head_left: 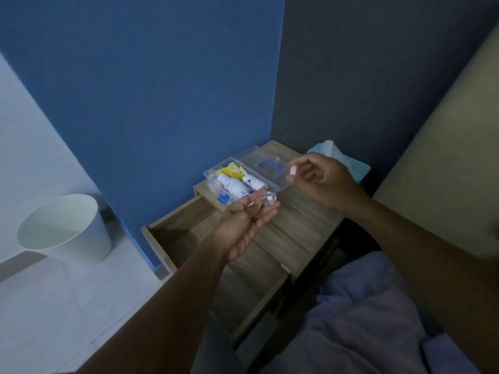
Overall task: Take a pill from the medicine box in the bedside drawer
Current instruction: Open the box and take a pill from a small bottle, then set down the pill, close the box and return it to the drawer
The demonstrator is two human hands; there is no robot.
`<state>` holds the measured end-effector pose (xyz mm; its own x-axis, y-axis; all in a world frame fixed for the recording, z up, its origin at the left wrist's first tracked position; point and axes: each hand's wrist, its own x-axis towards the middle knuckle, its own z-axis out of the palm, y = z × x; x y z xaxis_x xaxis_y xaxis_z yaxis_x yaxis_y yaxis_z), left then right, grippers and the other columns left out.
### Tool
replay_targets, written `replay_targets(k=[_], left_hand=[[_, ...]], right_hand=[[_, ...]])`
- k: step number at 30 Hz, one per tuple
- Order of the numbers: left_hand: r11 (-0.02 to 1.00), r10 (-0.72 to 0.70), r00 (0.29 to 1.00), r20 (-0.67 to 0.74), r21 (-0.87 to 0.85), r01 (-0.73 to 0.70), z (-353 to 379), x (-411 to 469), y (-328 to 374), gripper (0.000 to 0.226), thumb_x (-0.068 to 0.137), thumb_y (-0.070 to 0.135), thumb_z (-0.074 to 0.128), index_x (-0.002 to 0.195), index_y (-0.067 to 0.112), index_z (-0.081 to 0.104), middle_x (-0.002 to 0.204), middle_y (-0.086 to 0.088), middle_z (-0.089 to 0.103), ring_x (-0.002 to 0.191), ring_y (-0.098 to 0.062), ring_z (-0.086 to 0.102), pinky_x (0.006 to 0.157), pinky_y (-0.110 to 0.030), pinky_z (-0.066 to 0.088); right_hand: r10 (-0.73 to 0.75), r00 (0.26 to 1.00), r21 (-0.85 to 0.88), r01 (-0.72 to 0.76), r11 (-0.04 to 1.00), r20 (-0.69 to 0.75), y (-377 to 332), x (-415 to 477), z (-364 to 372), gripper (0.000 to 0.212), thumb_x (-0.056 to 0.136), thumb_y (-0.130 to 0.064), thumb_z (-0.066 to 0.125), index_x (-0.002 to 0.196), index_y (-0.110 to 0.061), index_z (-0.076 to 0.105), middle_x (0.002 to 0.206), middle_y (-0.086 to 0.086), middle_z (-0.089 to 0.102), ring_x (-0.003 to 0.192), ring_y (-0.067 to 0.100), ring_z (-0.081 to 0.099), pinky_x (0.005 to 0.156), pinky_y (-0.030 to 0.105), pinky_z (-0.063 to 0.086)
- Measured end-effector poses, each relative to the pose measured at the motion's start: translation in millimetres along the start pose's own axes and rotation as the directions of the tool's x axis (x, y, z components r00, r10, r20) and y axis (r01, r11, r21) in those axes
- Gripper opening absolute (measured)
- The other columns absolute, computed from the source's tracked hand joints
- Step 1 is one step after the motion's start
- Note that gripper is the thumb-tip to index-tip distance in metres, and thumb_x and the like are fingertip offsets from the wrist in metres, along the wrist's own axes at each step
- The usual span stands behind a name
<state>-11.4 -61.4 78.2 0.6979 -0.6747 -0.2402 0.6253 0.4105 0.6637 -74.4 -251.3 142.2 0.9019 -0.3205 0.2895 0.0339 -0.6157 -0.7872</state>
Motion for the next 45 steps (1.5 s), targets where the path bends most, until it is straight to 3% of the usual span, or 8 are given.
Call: replay_targets(k=[9, 16, 21, 25, 32, 38, 43, 45], left_hand=[[0.911, 0.03, 0.985, -0.17, 0.411, 0.043, -24.6, 42.0, -45.5, 0.042, 0.077, 0.0, 0.077, 0.117, -0.003, 0.065, 0.111, -0.021, 0.071, 0.102, -0.029, 0.071, 0.095, -0.037, 0.056], [0.495, 0.179, 0.983, -0.041, 0.867, -0.054, -58.1, 81.5, -73.2, 0.031, 0.082, 0.021, 0.076, 0.11, 0.009, 0.072, 0.104, 0.0, 0.073, 0.085, 0.0, 0.065, 0.07, -0.008, 0.052], [0.11, 0.209, 0.964, 0.166, 0.975, -0.192, -71.5, 99.2, -92.1, 0.028, 0.094, 0.026, 0.06, 0.117, 0.014, 0.068, 0.115, -0.002, 0.07, 0.103, -0.009, 0.063, 0.084, -0.012, 0.044], [0.038, 0.192, 0.959, 0.21, 0.975, -0.221, -73.2, 112.4, -107.1, 0.033, 0.094, 0.029, 0.057, 0.125, 0.019, 0.063, 0.126, -0.001, 0.065, 0.117, -0.012, 0.058, 0.099, -0.027, 0.045], [-0.07, 0.163, 0.967, 0.194, 0.98, -0.185, -77.3, 124.0, -115.6, 0.058, 0.089, 0.04, 0.062, 0.143, 0.024, 0.045, 0.151, 0.0, 0.045, 0.146, -0.02, 0.029, 0.116, -0.034, 0.022], [0.074, 0.015, 0.991, 0.135, 0.988, -0.136, -84.7, 103.4, -102.1, 0.094, 0.077, 0.038, 0.076, 0.152, 0.029, 0.021, 0.16, -0.001, 0.027, 0.148, -0.019, 0.025, 0.116, -0.045, 0.035], [-0.468, -0.014, 0.976, 0.216, 0.861, -0.197, -93.7, 81.0, -110.8, 0.076, 0.097, 0.053, 0.034, 0.155, 0.009, 0.013, 0.165, -0.01, 0.005, 0.153, -0.021, -0.002, 0.123, -0.039, 0.015], [-0.582, 0.01, 0.982, 0.188, 0.8, -0.147, -90.9, 77.4, -116.4, 0.073, 0.099, 0.054, 0.021, 0.156, 0.009, 0.008, 0.165, -0.011, 0.0, 0.153, -0.023, -0.001, 0.124, -0.036, 0.011]], right_hand=[[0.358, 0.927, 0.157, -0.339, 0.927, -0.113, 111.4, -53.0, 53.4, 0.029, 0.072, -0.014, 0.085, 0.056, -0.018, 0.061, 0.074, 0.004, 0.078, 0.07, 0.009, 0.07, 0.072, 0.033, 0.056], [0.422, 0.906, -0.016, -0.423, 0.906, -0.042, 160.3, -77.5, 75.2, 0.017, 0.079, -0.009, 0.078, 0.093, -0.018, 0.076, 0.092, -0.003, 0.078, 0.091, 0.017, 0.073, 0.086, 0.041, 0.059], [0.335, 0.939, -0.165, -0.343, 0.925, -0.078, 170.4, -85.4, 87.4, 0.033, 0.082, -0.008, 0.075, 0.113, -0.016, 0.07, 0.106, -0.004, 0.073, 0.103, 0.016, 0.068, 0.085, 0.013, 0.046], [0.314, 0.944, -0.153, -0.327, 0.933, -0.104, 176.9, -90.2, 92.6, 0.042, 0.082, -0.008, 0.074, 0.123, -0.015, 0.065, 0.119, 0.001, 0.071, 0.112, 0.02, 0.064, 0.097, 0.033, 0.05], [0.335, 0.938, -0.086, -0.342, 0.936, -0.088, 184.3, -89.6, 92.9, 0.055, 0.078, -0.005, 0.074, 0.13, -0.014, 0.06, 0.128, -0.002, 0.066, 0.121, 0.019, 0.06, 0.103, 0.035, 0.047], [0.416, 0.91, 0.017, -0.416, 0.909, 0.002, 190.0, -84.9, 84.6, 0.072, 0.07, -0.009, 0.08, 0.135, -0.02, 0.054, 0.13, -0.007, 0.064, 0.121, 0.006, 0.06, 0.099, 0.018, 0.048], [0.516, 0.854, 0.077, -0.511, 0.856, -0.061, 188.8, -67.3, 77.1, 0.053, 0.08, -0.015, 0.074, 0.13, -0.023, 0.058, 0.12, -0.006, 0.066, 0.105, 0.006, 0.066, 0.087, 0.015, 0.048], [0.485, 0.864, -0.006, -0.49, 0.872, -0.139, 186.6, -55.6, 68.5, 0.045, 0.085, -0.009, 0.066, 0.129, -0.018, 0.062, 0.113, -0.001, 0.07, 0.103, 0.012, 0.068, 0.086, 0.015, 0.047]])
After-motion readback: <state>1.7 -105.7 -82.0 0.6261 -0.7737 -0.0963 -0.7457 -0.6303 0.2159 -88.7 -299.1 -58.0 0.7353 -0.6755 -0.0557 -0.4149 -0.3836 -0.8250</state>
